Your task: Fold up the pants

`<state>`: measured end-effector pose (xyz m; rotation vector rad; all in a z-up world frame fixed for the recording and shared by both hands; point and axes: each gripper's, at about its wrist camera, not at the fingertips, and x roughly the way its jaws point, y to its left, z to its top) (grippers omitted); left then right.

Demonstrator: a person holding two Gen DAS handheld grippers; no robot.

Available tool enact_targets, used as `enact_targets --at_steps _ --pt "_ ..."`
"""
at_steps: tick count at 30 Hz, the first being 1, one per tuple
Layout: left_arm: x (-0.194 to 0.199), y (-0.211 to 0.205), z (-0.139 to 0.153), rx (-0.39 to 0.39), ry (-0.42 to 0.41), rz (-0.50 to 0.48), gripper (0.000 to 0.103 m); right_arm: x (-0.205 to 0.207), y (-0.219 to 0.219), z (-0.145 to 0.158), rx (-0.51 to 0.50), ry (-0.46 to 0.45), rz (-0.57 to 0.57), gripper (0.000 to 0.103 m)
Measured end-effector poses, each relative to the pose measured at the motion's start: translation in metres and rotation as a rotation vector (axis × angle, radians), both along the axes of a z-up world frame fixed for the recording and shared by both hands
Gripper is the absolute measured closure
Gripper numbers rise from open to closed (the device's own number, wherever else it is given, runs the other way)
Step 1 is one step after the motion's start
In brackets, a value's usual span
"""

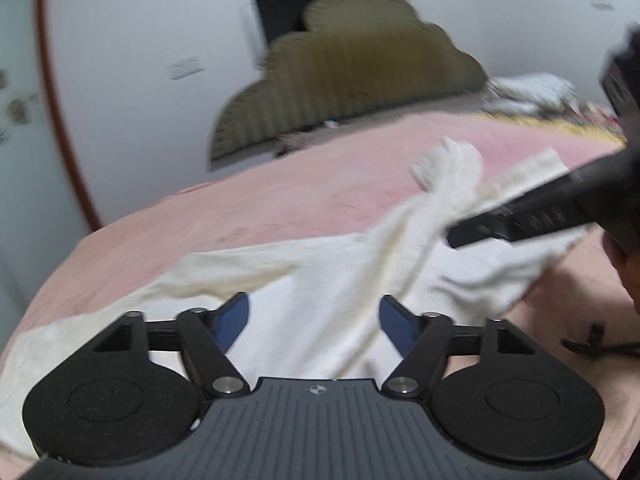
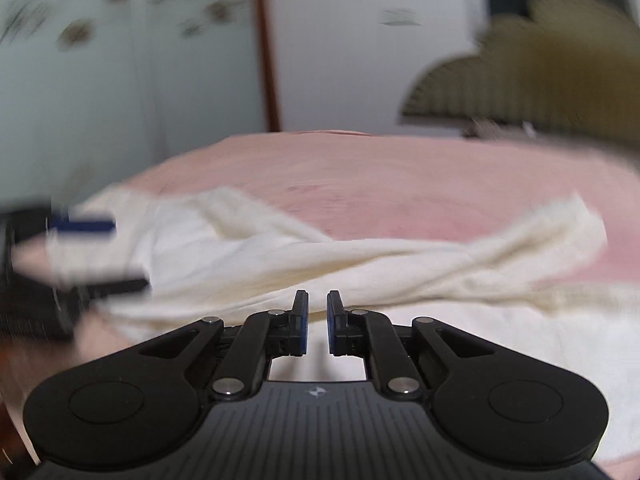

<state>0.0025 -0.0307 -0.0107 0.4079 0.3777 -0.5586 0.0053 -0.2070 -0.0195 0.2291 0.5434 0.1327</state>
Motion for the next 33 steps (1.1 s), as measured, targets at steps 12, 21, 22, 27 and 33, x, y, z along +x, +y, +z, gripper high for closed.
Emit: enact_targets --at_steps 12,21,22,27,33 --pt "0.014 -0.041 -0.040 0.155 0.022 -0.080 0.077 0.014 0.052 -0.014 -0.395 -0.083 0.131 0.048" --pt "0.001 -0.039 -0.042 0.103 -0.002 -0.077 0.101 0.043 0.052 -0.011 -0.336 -0.055 0.013 0.045" --pt "0.001 -0.039 -0.042 0.097 -0.006 -0.075 0.101 0.045 0.053 -0.012 -0.359 -0.037 0.005 0.042" --pt "-0.009 -0.033 -0.040 0.074 -0.003 -0.114 0.100 0.032 0.052 -0.020 -0.522 0.036 -0.025 0.041" --pt "-0.011 -0.033 -0.050 0.090 0.002 -0.118 0.101 -0.001 0.025 -0.017 -0.392 0.028 -0.046 0.038"
